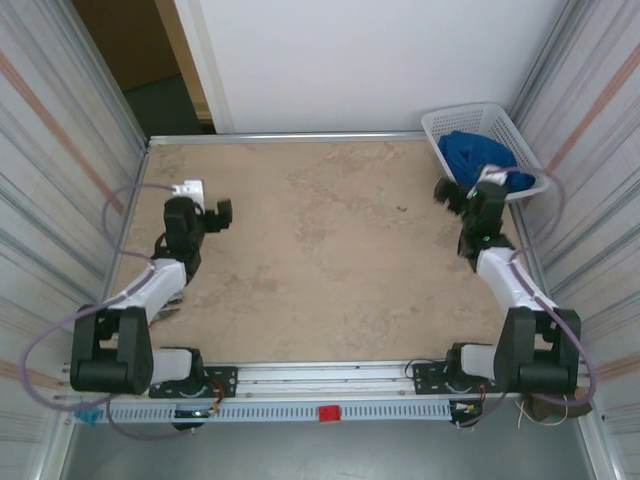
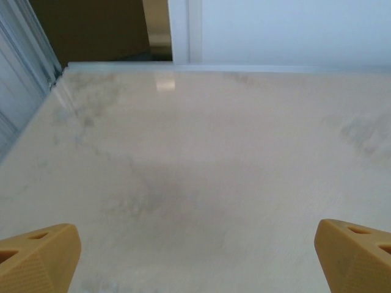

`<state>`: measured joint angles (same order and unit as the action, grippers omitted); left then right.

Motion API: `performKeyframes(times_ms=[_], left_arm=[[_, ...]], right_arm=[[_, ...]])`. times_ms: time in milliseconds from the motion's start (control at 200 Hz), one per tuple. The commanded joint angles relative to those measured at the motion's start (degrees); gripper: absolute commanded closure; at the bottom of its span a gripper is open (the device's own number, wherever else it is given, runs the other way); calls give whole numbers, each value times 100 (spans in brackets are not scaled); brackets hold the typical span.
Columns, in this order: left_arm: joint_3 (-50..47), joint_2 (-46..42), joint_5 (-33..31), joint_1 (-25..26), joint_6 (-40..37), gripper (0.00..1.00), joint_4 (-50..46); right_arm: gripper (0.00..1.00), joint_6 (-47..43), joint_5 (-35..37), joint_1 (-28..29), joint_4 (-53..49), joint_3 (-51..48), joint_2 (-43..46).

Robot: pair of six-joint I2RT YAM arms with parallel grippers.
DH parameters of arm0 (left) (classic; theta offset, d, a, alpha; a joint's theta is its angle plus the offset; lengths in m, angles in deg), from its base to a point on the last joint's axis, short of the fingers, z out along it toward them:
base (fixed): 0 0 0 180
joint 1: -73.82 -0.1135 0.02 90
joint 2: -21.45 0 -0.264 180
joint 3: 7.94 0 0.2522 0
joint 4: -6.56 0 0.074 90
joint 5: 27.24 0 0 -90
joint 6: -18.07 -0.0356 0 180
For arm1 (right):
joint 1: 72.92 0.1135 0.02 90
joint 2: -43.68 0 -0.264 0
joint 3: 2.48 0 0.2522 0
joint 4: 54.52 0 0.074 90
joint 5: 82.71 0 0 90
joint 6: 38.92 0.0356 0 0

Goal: Fold the inside-out t-shirt

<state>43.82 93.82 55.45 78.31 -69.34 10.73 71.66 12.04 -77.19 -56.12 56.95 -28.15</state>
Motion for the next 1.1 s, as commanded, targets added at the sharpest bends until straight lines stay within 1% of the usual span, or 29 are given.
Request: performKeyframes(times_ms=[0,5,40,125,261,396,481,551,696,817,932,1007,1097], left_arm=[[774,-435,-46,214,823,1,-1626],[803,-440,-40,229,831,1,-1679],[1005,-476,-27,370,952,1,-1938],[1431,-447,-198,821,1080,1,-2435],[1936,-259,-376,1404,1169,1,-3035],[2139,-46,-275,1665,1301,1,-3252],[2133,70,-157,1737,1348,1,-3235],[2109,172,-121,1756,1376,1,-3219],[1993,335,48,1761,1411,1,-3100],[1974,467,115,1757,1450,1,-3012],[2018,548,164,1759,1488,1,-3007],[2034,545,202,1768,1519,1,-3011],[2036,515,204,1774,1561,1,-3026]], right_arm=[[1,1181,-767,-455,-1834,1421,-259],[1,1167,-788,-466,-1995,1632,-344],[1,1116,-793,-490,-2535,2307,-687],[0,1010,-795,-553,-3621,3750,-1561],[4,1107,-902,-701,-4644,5322,-2709],[8,1061,-791,-801,-5439,6488,-3772],[10,943,-718,-851,-5816,7026,-4358],[10,888,-551,-872,-6141,7439,-4789],[10,817,-362,-826,-6467,7941,-5484],[9,824,-187,-735,-6607,8081,-5845],[8,879,-194,-689,-6541,8137,-6135],[9,985,-317,-706,-6551,8282,-6367],[14,1036,-443,-724,-6579,8516,-6611]])
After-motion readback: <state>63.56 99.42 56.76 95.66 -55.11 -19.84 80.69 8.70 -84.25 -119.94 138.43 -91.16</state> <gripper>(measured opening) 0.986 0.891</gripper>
